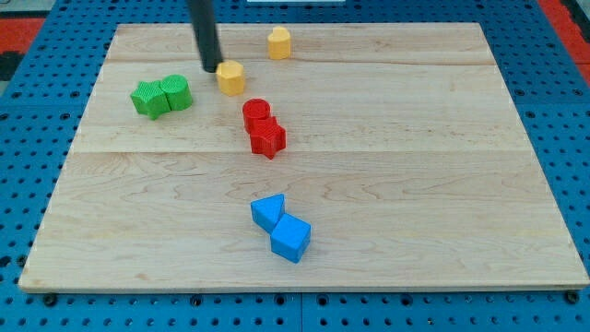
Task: Move the green circle along with green star towards the center left
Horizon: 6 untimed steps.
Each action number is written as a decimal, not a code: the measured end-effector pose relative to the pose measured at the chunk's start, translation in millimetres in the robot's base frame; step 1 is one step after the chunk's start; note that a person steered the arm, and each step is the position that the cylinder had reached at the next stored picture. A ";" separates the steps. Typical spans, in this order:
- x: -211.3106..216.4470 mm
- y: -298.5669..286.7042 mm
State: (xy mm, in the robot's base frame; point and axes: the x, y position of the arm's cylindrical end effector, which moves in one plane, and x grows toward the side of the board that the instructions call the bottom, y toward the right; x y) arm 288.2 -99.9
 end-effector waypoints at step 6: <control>64.7 15.3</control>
